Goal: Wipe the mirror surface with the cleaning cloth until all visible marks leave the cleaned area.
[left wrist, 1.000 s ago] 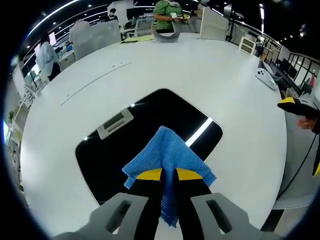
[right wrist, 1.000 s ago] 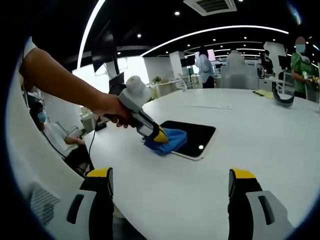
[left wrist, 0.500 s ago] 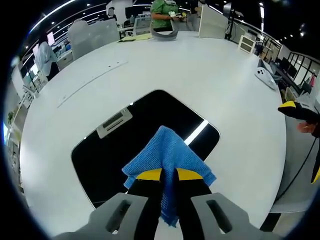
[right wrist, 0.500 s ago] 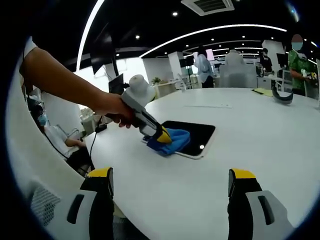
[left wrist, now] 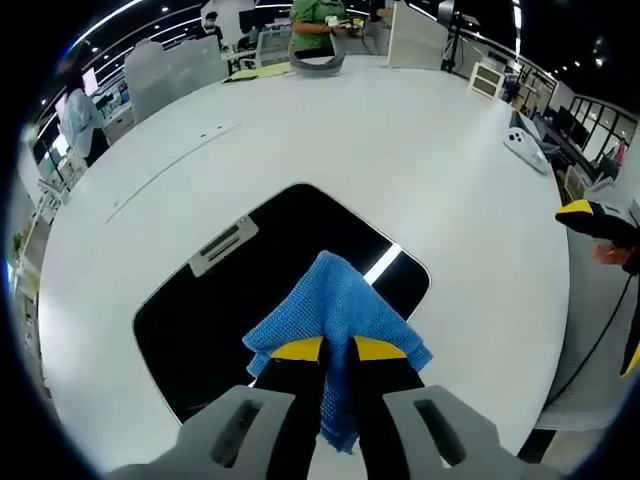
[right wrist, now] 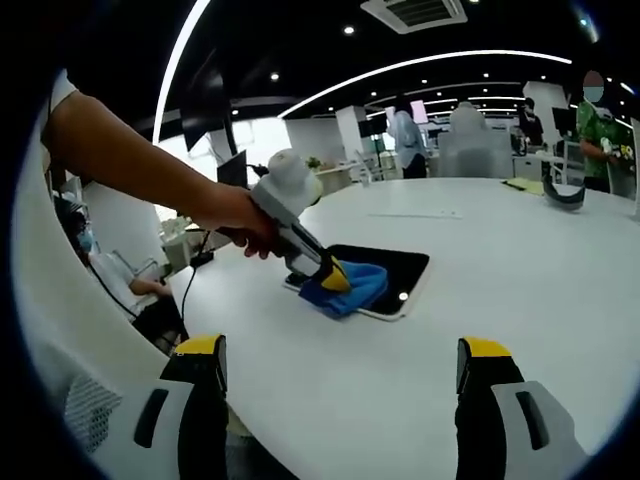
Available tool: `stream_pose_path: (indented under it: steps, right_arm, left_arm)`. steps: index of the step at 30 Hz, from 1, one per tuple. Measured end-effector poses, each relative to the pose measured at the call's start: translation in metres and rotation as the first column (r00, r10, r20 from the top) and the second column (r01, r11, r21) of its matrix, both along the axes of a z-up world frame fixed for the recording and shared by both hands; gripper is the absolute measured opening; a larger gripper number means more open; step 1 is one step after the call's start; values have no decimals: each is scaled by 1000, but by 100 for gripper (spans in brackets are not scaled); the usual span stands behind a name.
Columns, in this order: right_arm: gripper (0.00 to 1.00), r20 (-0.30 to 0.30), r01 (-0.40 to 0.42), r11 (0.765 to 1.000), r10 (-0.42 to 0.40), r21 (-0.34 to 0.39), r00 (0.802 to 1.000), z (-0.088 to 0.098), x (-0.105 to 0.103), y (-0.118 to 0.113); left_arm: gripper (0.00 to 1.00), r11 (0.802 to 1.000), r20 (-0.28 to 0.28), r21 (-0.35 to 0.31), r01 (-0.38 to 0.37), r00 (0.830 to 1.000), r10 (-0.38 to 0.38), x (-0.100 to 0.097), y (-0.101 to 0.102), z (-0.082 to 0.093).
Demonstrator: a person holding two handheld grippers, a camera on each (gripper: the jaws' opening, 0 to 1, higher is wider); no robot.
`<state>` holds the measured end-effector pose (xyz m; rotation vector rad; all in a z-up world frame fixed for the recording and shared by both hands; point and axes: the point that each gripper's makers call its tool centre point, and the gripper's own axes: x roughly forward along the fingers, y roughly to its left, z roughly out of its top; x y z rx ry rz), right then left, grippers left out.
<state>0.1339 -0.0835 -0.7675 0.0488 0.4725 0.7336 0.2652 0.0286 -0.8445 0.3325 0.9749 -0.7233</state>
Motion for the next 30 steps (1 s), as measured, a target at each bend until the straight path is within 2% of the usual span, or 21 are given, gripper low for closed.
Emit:
stream_pose_path:
  steps: [16, 23, 30]
  right_arm:
    - [95, -9, 14, 1000, -14, 8, 1000, -1, -7, 0]
    - [96, 20, 4, 1000, -4, -15, 1000, 0, -10, 2]
    - [96, 29, -7, 1000, 8, -19, 1000, 4, -13, 4]
  left_arm:
    - [9, 1000, 0, -11, -6, 1000, 6, 1, -14, 0]
    - [9, 1000, 32, 1, 1, 999, -1, 0, -18, 0]
    - [8, 1000, 31, 1, 2, 1000, -2, 1, -21, 1]
